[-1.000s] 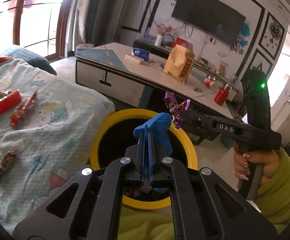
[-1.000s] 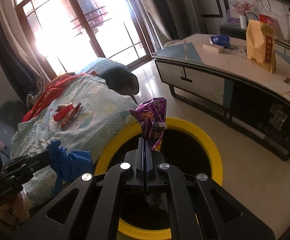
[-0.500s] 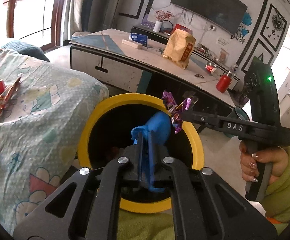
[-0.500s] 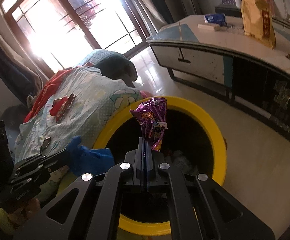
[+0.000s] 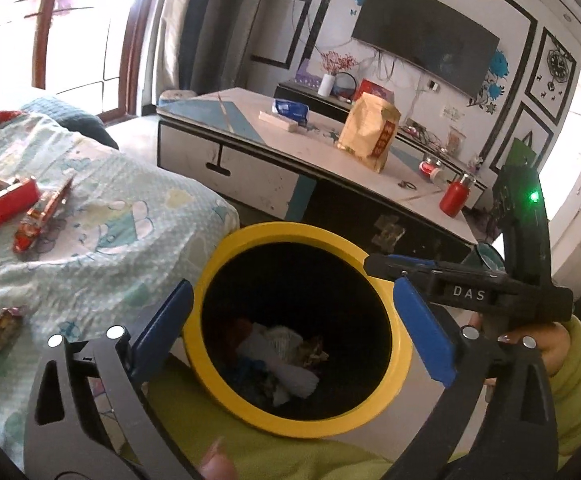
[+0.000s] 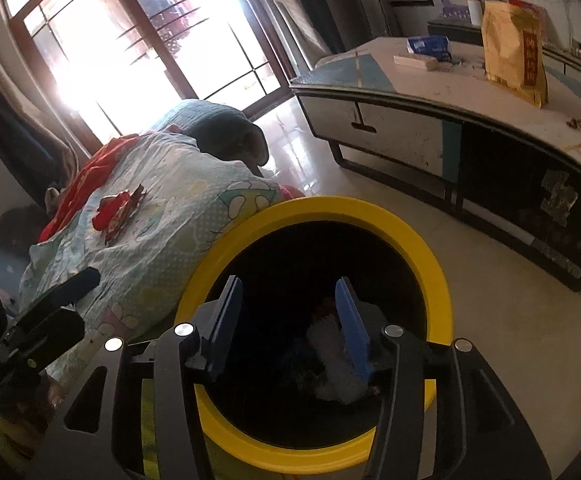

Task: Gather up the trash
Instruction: 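Move both tools back over the red can and red wrapper on the bed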

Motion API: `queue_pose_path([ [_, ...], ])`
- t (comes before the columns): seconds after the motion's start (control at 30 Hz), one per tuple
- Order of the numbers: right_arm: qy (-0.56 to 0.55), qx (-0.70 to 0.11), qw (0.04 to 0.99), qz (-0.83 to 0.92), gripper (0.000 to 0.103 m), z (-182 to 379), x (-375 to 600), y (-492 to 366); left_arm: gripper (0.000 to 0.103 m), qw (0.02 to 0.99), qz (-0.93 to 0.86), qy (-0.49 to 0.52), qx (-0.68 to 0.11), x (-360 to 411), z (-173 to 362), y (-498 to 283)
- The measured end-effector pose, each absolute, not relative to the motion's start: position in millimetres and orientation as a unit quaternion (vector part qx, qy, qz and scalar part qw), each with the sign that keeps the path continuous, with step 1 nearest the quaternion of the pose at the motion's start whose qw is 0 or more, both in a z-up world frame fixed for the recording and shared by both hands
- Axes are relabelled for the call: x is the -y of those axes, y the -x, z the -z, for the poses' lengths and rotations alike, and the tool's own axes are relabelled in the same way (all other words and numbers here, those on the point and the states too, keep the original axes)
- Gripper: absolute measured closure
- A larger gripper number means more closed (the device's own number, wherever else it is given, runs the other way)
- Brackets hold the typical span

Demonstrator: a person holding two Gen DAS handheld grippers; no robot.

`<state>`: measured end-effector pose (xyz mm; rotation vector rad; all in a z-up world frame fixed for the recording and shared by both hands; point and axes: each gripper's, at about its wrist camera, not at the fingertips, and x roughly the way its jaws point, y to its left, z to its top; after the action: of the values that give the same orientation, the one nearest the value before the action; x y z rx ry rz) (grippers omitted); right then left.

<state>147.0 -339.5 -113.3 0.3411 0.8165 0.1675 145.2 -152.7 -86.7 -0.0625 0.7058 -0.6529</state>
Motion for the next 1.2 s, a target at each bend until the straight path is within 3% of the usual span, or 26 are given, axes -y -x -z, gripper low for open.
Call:
queue_pose_path([
  [0.53,-0.119,-0.338,0.930,-0.083,0.043,83,314,-139,0.011,0.925,0.238,0.051,-0.293,103,65,-143],
  [1.2,-0.055,-0.324,0.931,-0.158,0.039,56,232,-144,0.011,0.949,0.159,0.111,-0.247,24,43,-144],
])
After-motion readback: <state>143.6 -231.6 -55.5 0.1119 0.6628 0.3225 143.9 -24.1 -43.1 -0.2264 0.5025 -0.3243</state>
